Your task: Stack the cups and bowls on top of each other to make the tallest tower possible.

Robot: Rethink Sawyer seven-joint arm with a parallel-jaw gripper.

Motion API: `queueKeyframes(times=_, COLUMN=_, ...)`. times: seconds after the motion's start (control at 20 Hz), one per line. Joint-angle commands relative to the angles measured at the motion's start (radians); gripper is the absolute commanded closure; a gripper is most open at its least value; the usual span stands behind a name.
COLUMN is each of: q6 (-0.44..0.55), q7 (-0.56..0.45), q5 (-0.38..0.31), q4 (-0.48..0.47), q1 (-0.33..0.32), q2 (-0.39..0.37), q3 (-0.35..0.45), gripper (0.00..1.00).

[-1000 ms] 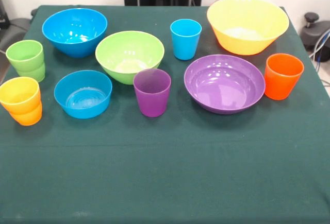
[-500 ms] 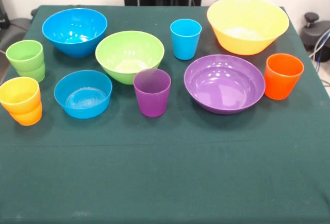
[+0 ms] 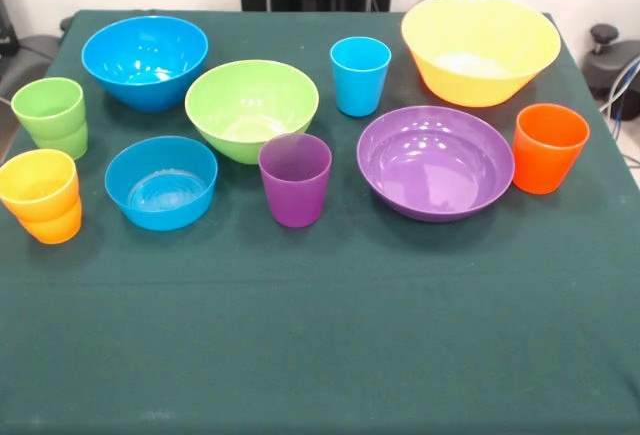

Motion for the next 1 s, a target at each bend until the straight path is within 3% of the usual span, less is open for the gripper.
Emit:
queueKeyframes(times=0.05, q6=-0.074, q7=-0.137, q5=-0.082, q4=0.073, q1=-0.144, q2=0.052, q3=0.109, gripper=0.0)
queueKeyframes(times=0.4, q6=-0.088, q7=-0.195, q5=-0.168, q4=0.082, q1=-0.272, q2=0.061, q3=0.169, gripper=0.0)
queueKeyframes(times=0.6, q6=-0.073, q7=-0.163, q5=-0.213, q4=0.051, q1=-0.297, q2=0.099, q3=0.191, gripper=0.0)
queueKeyframes(times=1.0, q6=-0.338, q7=-0.006, q5=-0.339, q4=-0.058, q1=-0.236, q2=0.401, q3=0.145, gripper=0.0)
